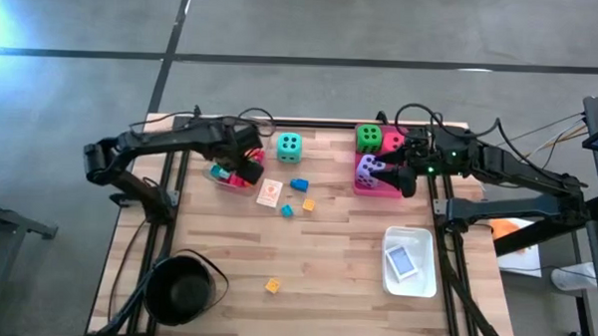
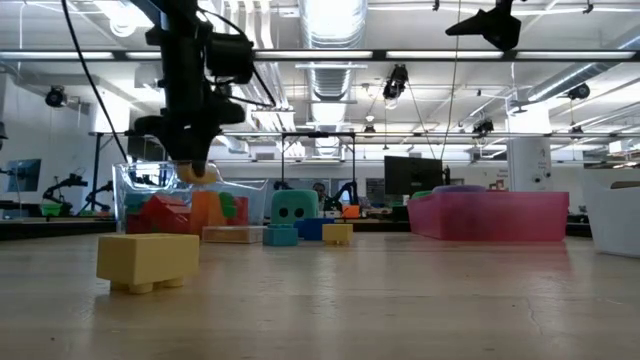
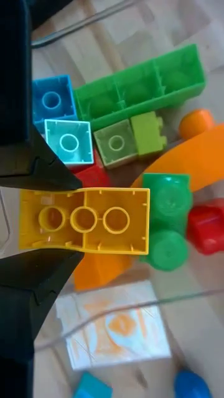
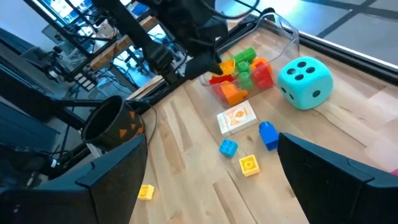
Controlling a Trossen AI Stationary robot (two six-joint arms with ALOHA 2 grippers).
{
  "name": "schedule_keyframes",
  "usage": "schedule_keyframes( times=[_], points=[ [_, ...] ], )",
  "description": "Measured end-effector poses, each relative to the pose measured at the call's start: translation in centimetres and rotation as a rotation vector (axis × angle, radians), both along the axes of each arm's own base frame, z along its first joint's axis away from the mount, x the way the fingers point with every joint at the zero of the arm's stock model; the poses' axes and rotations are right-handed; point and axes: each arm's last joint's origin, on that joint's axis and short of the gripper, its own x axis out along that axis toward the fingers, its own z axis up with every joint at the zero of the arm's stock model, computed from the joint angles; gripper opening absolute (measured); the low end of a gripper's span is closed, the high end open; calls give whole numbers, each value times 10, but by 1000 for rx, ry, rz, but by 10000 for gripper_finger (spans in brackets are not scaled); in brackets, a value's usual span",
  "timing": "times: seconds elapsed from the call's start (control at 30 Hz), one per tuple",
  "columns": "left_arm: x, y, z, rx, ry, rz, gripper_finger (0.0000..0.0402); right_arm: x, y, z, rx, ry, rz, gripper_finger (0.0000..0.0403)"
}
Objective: Pick & Place Toys
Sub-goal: Put the yellow game piece into the transparent bin
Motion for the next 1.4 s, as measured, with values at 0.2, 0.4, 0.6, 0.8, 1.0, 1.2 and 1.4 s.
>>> schedule_keyframes(
  times=[0.2, 0.4, 0.6, 0.8, 1.0, 1.2, 1.4],
  points=[
    [2, 1, -14, -41, 91, -25, 121, 2, 0, 1, -2, -14, 0, 348],
    [4, 2, -22, -59, 129, -40, 121, 5, -1, 2, -6, -28, 1, 348],
    [7, 3, -28, -69, 152, -50, 121, 8, -2, 0, -4, -16, 1, 348],
    [6, 3, -29, -74, 161, -50, 121, 9, -2, -1, -2, -10, 2, 348],
    [6, 3, -29, -78, 161, -50, 124, 10, -2, -2, -3, -6, 3, 348],
    [6, 2, -29, -104, 156, -66, 143, 10, -2, -2, -4, -6, 5, 348],
    [5, 0, -28, -165, 139, -114, 148, 11, -2, -2, -3, -4, 7, 348]
  ],
)
